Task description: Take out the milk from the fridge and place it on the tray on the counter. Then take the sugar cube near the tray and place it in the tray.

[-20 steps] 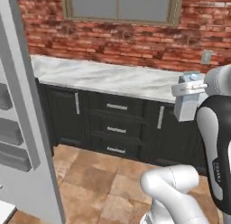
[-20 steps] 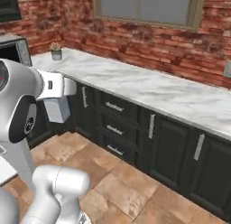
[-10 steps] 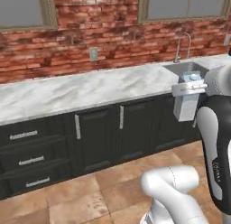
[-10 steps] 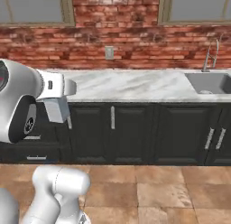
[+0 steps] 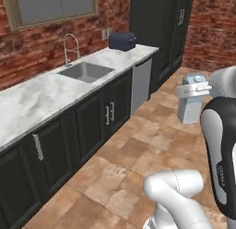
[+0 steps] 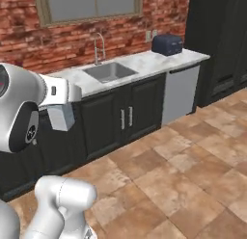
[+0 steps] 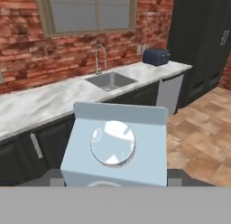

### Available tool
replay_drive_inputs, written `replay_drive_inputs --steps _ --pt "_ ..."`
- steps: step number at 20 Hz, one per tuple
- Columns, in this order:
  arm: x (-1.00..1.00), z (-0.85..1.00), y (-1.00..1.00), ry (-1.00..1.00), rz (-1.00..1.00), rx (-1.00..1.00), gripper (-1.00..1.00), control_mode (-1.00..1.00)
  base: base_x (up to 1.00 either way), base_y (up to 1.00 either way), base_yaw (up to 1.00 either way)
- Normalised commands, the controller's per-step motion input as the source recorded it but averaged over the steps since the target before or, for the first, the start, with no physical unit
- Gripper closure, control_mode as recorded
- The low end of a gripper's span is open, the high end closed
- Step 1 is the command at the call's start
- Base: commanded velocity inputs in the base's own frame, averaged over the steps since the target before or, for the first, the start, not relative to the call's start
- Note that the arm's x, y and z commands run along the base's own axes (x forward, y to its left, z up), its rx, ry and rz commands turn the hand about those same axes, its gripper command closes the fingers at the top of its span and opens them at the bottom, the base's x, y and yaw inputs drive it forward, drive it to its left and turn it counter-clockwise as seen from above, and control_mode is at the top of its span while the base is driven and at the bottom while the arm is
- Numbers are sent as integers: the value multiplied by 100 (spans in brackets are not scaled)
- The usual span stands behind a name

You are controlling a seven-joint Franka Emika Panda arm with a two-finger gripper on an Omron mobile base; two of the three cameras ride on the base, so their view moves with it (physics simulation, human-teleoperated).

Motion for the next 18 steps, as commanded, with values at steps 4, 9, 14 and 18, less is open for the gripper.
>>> replay_drive_inputs --steps 4,9,14,18 --pt "0 0 0 0 0 0 100 100 0 -18 -94" --pt "0 0 0 0 0 0 100 100 0 -14 -94" --pt "0 0 0 0 0 0 100 100 0 0 -96" --pt "0 0 0 0 0 0 100 100 15 40 -88"
